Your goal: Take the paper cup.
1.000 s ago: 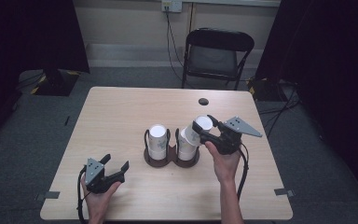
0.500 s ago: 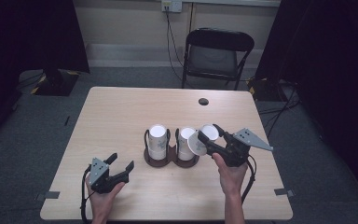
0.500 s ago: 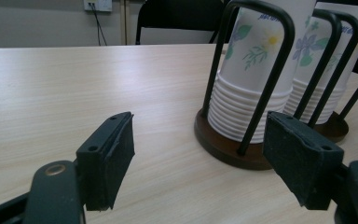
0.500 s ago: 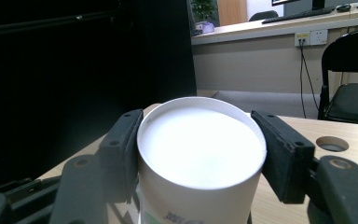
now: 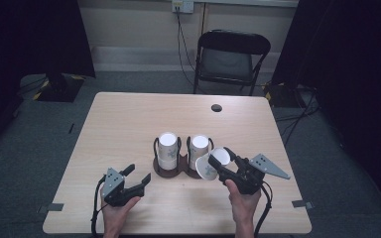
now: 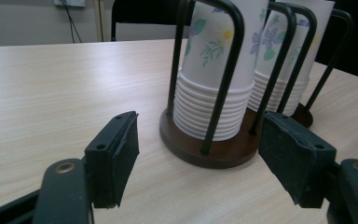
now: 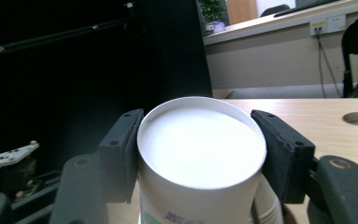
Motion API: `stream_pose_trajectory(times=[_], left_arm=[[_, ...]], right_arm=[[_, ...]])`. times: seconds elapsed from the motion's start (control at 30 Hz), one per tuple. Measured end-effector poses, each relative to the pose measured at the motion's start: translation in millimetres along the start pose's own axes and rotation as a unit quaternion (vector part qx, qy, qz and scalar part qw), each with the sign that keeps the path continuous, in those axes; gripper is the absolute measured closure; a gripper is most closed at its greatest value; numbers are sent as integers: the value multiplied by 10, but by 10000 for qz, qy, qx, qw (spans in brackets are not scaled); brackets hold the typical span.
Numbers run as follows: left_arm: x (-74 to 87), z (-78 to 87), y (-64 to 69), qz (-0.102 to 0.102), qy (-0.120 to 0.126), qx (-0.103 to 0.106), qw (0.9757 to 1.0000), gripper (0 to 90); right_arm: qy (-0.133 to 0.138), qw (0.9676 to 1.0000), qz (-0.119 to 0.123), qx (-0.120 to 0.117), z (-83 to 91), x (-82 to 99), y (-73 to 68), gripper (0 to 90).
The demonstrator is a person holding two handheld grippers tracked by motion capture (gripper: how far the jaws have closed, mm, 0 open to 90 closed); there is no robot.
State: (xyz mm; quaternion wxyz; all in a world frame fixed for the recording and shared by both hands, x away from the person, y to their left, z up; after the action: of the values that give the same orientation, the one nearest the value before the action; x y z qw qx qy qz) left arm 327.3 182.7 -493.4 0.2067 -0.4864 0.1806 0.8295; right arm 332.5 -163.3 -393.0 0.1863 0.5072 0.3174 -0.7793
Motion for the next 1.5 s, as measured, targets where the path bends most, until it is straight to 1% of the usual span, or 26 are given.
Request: stream_pose_trajectory(times=[0.07, 0.17, 0.2, 0.3, 0.37, 0.43, 0.5, 0.53, 0.6, 0.63, 0.73, 0.8, 0.9, 0.93, 0.97, 1.03, 1.07, 1.1, 1.17, 1.2, 1.23, 1.27, 1.3, 1.37, 1.43, 1.5], left_arm=[[-5, -7, 31, 11, -4, 78, 10000, 272], [-11, -14, 80, -92, -24, 121, 9999, 281], [-15, -22, 98, -140, -62, 131, 9998, 282], [-26, -39, 135, -161, -44, 217, 9996, 288], [-32, -45, 165, -151, -31, 321, 9994, 290], [-39, -50, 196, -203, -32, 357, 9992, 290], [-50, -53, 223, -237, -7, 438, 9988, 293], [-57, -52, 235, -244, 24, 505, 9984, 321], [-82, -41, 258, -170, 121, 685, 9974, 333], [-99, -35, 268, -200, 151, 687, 9973, 332], [-152, -46, 316, -341, 159, 765, 9964, 334], [-186, -55, 356, -431, 201, 854, 9952, 338], [-228, -70, 410, -497, 272, 1039, 9930, 348], [-239, -81, 426, -464, 337, 1155, 9917, 356], [-246, -88, 434, -505, 395, 1254, 9900, 363], [-253, -93, 459, -620, 518, 1261, 9887, 423], [-258, -99, 467, -645, 541, 1326, 9876, 436], [-263, -106, 477, -665, 562, 1386, 9865, 443], [-271, -123, 509, -786, 538, 1421, 9853, 478], [-271, -123, 509, -786, 538, 1421, 9853, 480], [-286, -135, 547, -773, 530, 1495, 9843, 480], [-286, -135, 547, -773, 530, 1495, 9843, 480], [-322, -121, 609, -960, 533, 1463, 9831, 484], [-354, -122, 654, -1051, 559, 1510, 9813, 516], [-366, -134, 681, -1130, 582, 1458, 9811, 537], [-363, -145, 700, -1147, 600, 1478, 9805, 550]], right_arm=[[16, 10000, -59, -29, 1, 44, -5, 369], [14, 9998, -188, -98, -11, 105, -2, 369], [15, 9997, -199, -102, -14, 121, 0, 369], [10, 9995, -258, -173, -30, 171, -18, 369], [-27, 9994, -285, -196, -49, 213, -32, 369], [-45, 9989, -363, -278, -75, 259, -45, 369], [-46, 9990, -351, -282, -99, 298, -70, 370], [-43, 9988, -370, -323, -106, 311, -78, 369], [-63, 9982, -428, -423, -116, 328, -85, 369], [-54, 9980, -458, -443, -120, 333, -86, 370], [-12, 9962, -578, -652, -139, 347, -104, 370], [-25, 9951, -633, -757, -157, 355, -125, 370], [5, 9926, -791, -924, -180, 359, -140, 372], [7, 9918, -834, -969, -186, 358, -142, 372], [19, 9910, -873, -1015, -189, 356, -145, 372], [48, 9878, -1012, -1182, -191, 354, -148, 372], [42, 9867, -1064, -1228, -194, 354, -153, 372], [20, 9866, -1075, -1228, -196, 354, -156, 372], [-53, 9858, -1114, -1252, -206, 353, -162, 372], [-61, 9857, -1132, -1247, -209, 351, -164, 372], [-64, 9846, -1166, -1299, -212, 346, -165, 372], [-75, 9838, -1193, -1334, -216, 343, -166, 372], [-86, 9828, -1219, -1383, -222, 339, -172, 372], [-139, 9806, -1255, -1501, -244, 330, -201, 371], [-221, 9788, -1270, -1594, -268, 327, -222, 371], [-268, 9791, -1245, -1586, -287, 323, -246, 370]])
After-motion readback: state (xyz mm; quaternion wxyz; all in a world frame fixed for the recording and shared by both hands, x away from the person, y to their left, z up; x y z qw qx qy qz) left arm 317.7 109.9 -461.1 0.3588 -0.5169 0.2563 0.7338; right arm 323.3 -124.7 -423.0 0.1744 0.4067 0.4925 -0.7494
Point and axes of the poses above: each handheld gripper's, and its own axes: z roughly backward along the jaws, x roughly out of its underside, y roughly to its right, the point moved 2 cm from there along -z, roughly forward along the jaws, and after that the axes turned 13 degrees about -y, right-handed, at the moved point
